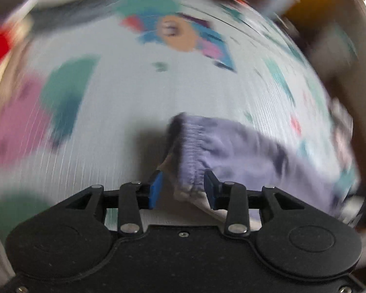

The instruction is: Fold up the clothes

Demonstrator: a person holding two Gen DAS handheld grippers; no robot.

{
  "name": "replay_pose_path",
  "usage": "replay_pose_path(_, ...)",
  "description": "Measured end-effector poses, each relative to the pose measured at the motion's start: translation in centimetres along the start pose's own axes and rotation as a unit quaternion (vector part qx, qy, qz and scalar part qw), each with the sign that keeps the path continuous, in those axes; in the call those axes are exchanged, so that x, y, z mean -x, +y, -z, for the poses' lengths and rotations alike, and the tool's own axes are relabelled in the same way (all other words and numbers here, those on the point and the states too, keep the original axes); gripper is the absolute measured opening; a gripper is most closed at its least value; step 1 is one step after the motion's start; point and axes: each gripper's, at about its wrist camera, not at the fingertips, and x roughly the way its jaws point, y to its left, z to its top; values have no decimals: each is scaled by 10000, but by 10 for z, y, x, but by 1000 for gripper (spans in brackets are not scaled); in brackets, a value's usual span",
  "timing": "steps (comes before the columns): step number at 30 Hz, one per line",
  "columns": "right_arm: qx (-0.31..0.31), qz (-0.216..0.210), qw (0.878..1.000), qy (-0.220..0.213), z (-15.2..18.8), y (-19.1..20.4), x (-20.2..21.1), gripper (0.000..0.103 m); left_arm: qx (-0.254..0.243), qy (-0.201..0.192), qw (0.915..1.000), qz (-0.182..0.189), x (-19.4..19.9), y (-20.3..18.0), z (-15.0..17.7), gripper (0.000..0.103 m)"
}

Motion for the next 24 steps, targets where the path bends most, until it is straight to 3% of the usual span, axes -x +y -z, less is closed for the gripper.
replay_pose_path(4, 11, -40, 10000, 6, 0, -2, -2, 47, 1237, 257, 9906, 518, -12, 16, 12, 36)
replay_pose_path(8, -17, -54, 10000, 9, -1, -3, -2, 48, 1677, 205, 9831, 706, -23, 8, 11, 34)
replay_pose_path(10, -38, -61, 10000, 3, -1, -3, -3, 48, 1376, 28, 9895, 444, -23, 0, 6, 18)
replay_pose_path(12, -26, -67, 10000, -4, -1, -3, -3, 50, 806, -171, 9961, 304, -18, -17, 1, 15)
replay_pose_path(13, -21, -68, 10000, -7, -1, -3, -3, 50, 220, -369, 9985, 339, -11, -34, -2, 14)
replay_pose_path(15, -23, -73, 10000, -15, 0, -4, -3, 52, -901, -806, 9913, 522, 2, -64, -7, 14)
replay_pose_path(17, -58, -69, 10000, -29, 1, -6, -3, 55, -1630, -1262, 9734, 1000, 15, -84, -8, 14)
replay_pose_path(20, -123, -46, 9999, -27, 1, -7, -3, 59, -1304, -523, 9900, 118, -14, -57, -10, 14)
replay_pose_path(22, -146, -41, 9999, -21, 1, -7, -3, 59, -1061, -210, 9939, -204, -28, -39, -3, 14)
replay_pose_path(24, -135, -27, 9999, -22, 1, -7, -2, 60, -903, -239, 9955, -144, -28, -34, 0, 13)
